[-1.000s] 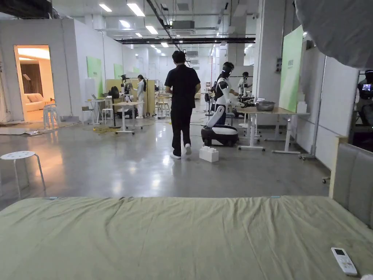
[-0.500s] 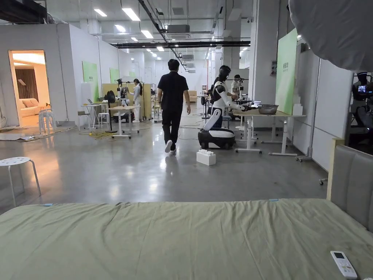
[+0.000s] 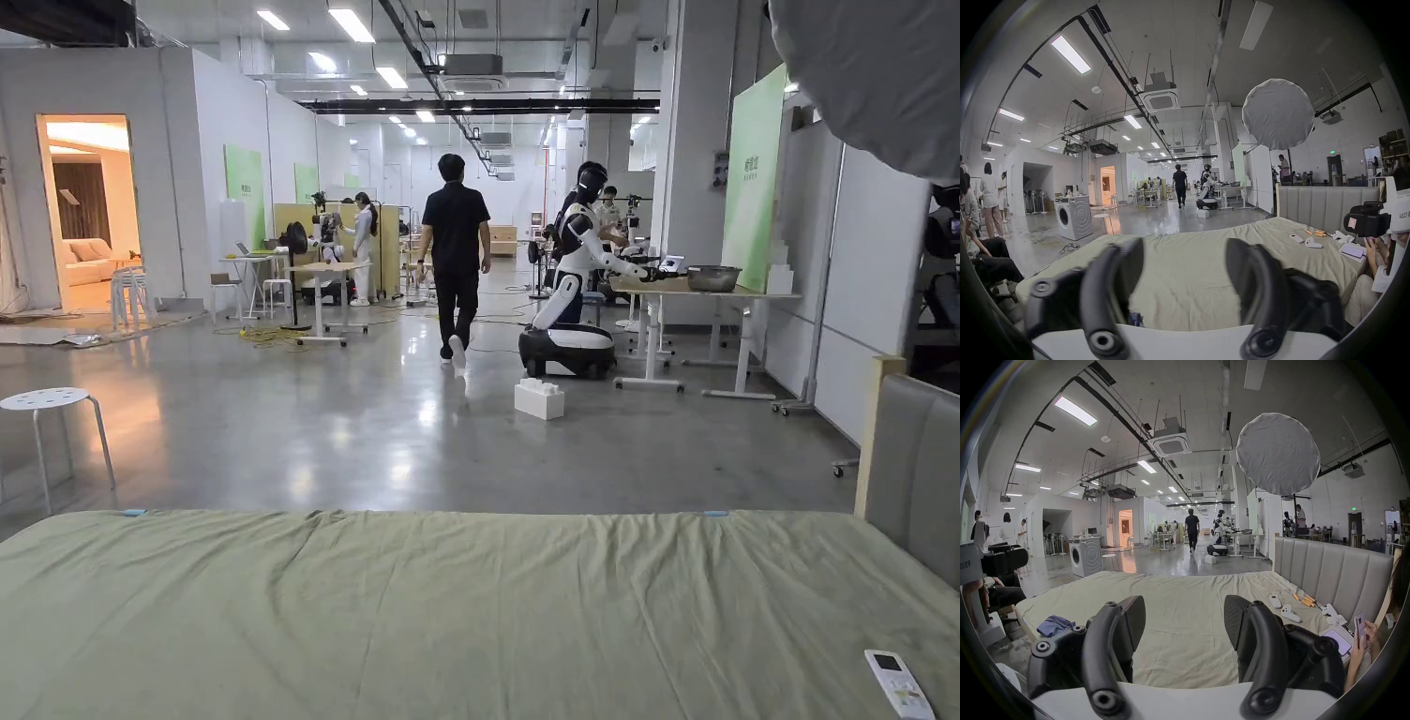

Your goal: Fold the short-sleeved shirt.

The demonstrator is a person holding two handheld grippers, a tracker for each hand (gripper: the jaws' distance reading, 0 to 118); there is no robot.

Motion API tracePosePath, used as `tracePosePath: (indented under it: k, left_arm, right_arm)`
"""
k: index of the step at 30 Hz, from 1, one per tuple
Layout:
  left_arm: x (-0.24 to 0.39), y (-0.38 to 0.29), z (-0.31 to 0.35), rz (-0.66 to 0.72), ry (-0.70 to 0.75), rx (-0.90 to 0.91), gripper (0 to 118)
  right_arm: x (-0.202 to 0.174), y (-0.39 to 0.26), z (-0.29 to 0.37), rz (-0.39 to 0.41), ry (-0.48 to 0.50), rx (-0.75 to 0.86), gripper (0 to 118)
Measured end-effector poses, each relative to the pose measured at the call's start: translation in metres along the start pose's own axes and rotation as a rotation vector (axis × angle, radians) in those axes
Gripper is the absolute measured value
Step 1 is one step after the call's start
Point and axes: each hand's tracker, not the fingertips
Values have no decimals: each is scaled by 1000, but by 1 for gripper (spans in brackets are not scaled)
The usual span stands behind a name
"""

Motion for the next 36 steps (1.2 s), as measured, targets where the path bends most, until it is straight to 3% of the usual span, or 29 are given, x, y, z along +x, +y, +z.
tracePosePath:
  k: [2,3,4,5,13,26,36]
  left_arm:
    - [-2,-3,-1,20,4,-10,95]
    - [-3,-5,-1,30,-4,-11,106]
    - [-3,-5,-1,37,-8,-13,111]
    - [-3,-7,-1,41,-8,-11,114]
    - [-6,-3,1,53,-14,3,118]
    - [-7,1,1,41,-26,9,118]
    - [-4,1,1,22,-33,-2,118]
  right_arm:
    - [-1,0,-2,12,7,-4,88]
    - [-2,-1,-3,24,9,-6,105]
    - [-4,-1,-3,28,8,-7,115]
    - [-5,-1,-2,40,8,6,118]
    - [-7,-2,-2,49,-23,27,118]
    - [-3,-2,-3,-1,-25,3,118]
    - [-7,-2,-4,24,-22,0,118]
